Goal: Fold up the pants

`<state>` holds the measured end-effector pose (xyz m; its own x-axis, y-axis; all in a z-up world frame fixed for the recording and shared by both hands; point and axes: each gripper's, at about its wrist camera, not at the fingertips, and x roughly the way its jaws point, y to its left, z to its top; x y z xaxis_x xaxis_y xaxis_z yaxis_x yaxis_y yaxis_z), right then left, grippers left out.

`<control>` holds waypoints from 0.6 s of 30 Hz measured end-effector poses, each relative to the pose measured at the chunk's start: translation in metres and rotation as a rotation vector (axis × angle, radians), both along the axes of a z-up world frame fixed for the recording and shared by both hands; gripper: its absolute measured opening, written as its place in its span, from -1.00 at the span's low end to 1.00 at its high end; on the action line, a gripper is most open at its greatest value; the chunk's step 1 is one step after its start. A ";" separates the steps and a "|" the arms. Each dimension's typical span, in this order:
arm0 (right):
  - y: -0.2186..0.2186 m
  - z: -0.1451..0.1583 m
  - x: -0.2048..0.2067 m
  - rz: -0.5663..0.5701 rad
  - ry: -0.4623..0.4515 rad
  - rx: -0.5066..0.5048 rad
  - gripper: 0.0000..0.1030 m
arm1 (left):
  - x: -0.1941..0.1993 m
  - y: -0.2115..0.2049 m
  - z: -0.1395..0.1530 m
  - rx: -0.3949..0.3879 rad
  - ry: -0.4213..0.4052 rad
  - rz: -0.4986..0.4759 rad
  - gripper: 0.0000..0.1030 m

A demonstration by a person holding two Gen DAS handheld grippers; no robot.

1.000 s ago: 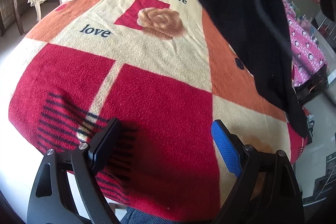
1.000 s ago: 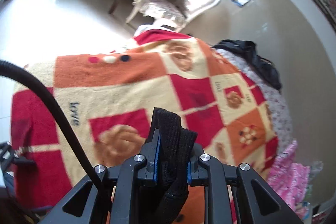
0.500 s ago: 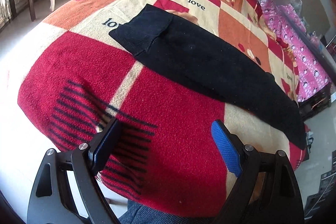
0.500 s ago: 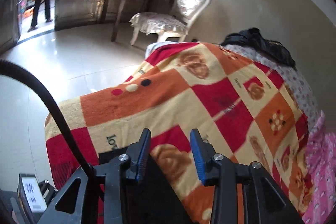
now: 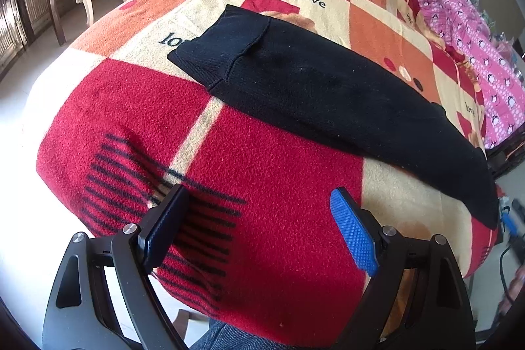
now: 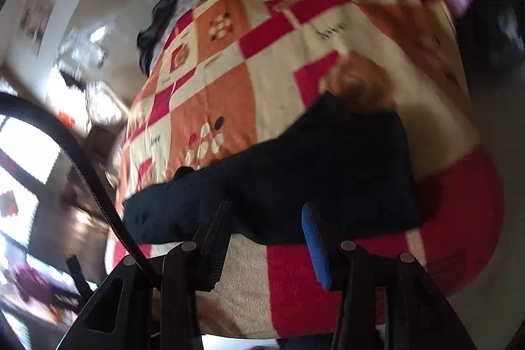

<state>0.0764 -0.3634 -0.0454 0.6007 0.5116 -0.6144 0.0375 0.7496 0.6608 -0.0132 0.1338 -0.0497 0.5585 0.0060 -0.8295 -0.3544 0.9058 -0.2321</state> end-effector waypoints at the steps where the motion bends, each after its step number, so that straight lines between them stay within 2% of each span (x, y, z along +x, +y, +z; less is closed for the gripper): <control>1: -0.006 -0.009 -0.004 -0.032 0.005 0.063 -0.18 | 0.000 0.000 0.000 0.001 0.001 0.000 0.71; 4: -0.015 -0.040 -0.013 -0.134 0.041 0.218 -0.18 | 0.001 -0.001 0.000 0.009 0.006 -0.001 0.71; 7: -0.017 -0.059 -0.012 -0.219 0.087 0.279 -0.19 | 0.003 -0.002 -0.001 0.021 0.014 -0.003 0.71; 8: -0.021 -0.064 -0.012 -0.256 0.069 0.332 -0.19 | 0.004 -0.002 -0.001 0.022 0.015 -0.003 0.71; 10: -0.024 -0.067 -0.011 -0.297 0.065 0.369 -0.19 | 0.004 -0.003 -0.001 0.024 0.016 -0.003 0.71; 13: -0.025 -0.060 -0.001 -0.279 0.040 0.315 -0.19 | 0.004 -0.003 -0.001 0.031 0.020 -0.004 0.71; 14: -0.023 -0.056 0.001 -0.266 0.030 0.284 -0.26 | 0.004 -0.003 -0.001 0.029 0.018 -0.005 0.71; 15: -0.021 -0.053 0.004 -0.240 0.006 0.263 -0.36 | 0.003 -0.001 0.000 0.021 0.008 -0.003 0.71; 16: -0.014 -0.043 0.007 -0.190 -0.016 0.180 -0.75 | 0.002 0.000 0.000 0.010 -0.002 -0.001 0.71; 17: -0.010 -0.038 0.006 -0.167 -0.022 0.121 -0.86 | 0.001 0.003 0.000 -0.006 -0.012 0.002 0.71; 18: -0.006 -0.035 0.003 -0.158 -0.040 0.094 -0.87 | 0.000 0.004 0.000 -0.012 -0.016 0.005 0.71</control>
